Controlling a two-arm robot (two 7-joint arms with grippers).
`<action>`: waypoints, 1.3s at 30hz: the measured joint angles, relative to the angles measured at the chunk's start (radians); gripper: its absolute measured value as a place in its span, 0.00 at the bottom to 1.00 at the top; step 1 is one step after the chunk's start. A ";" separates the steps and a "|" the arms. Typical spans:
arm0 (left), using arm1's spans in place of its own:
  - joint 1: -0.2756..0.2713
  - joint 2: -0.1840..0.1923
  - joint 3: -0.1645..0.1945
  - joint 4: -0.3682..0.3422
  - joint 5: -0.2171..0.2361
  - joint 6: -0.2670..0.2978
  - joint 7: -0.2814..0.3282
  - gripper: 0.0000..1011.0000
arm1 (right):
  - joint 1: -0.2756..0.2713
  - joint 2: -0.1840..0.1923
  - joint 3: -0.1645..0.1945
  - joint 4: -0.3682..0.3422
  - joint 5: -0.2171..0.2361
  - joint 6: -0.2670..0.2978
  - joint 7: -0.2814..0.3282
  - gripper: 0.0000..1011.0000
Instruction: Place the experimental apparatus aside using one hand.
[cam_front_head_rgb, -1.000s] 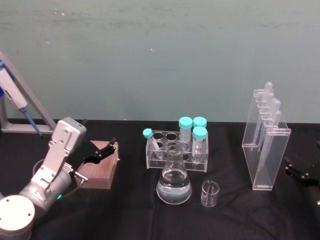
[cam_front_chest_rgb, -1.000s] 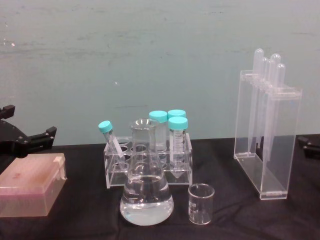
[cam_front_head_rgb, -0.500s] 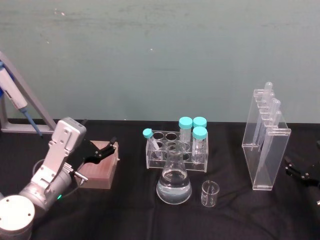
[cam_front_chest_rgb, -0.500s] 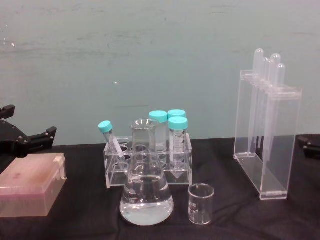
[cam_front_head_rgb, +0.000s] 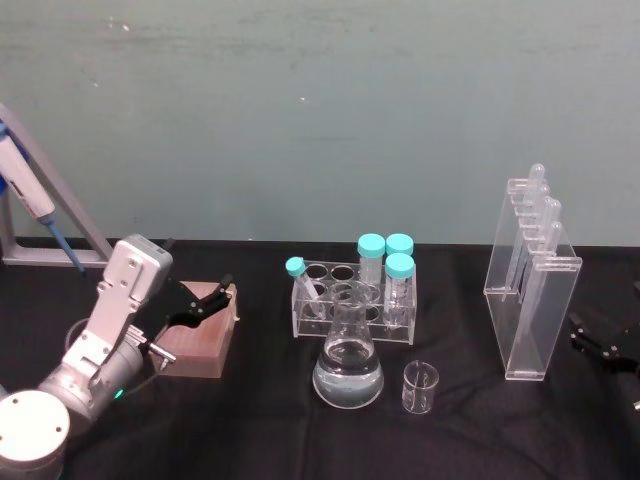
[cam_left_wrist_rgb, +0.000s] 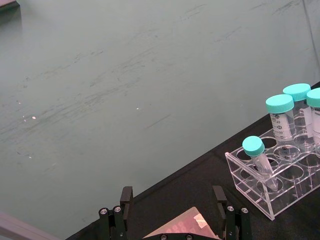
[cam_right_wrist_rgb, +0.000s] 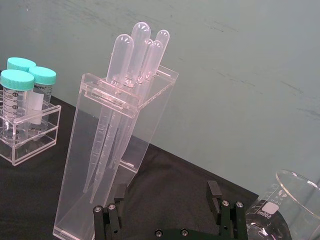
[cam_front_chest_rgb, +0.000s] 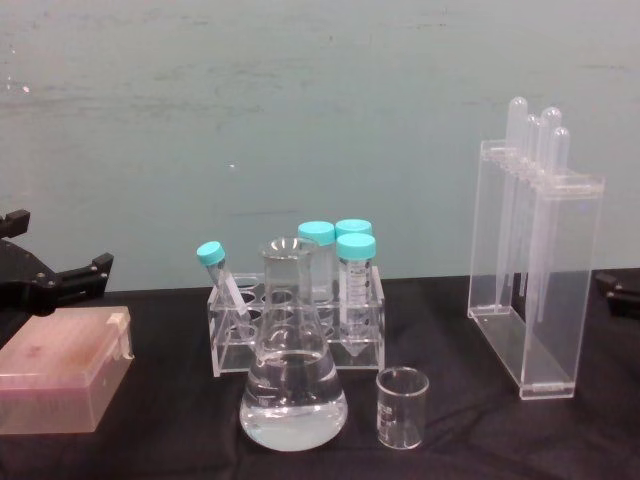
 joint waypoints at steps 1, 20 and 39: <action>0.000 0.000 0.000 0.000 0.000 0.000 0.000 0.99 | 0.000 0.000 0.000 0.000 0.000 0.000 0.000 0.99; 0.000 0.000 0.000 0.000 0.000 0.000 0.000 0.99 | -0.047 -0.006 0.048 -0.069 -0.028 0.054 -0.019 0.99; 0.000 0.000 0.000 0.000 0.000 0.000 0.000 0.99 | -0.163 0.011 0.136 -0.272 -0.063 0.120 -0.074 0.99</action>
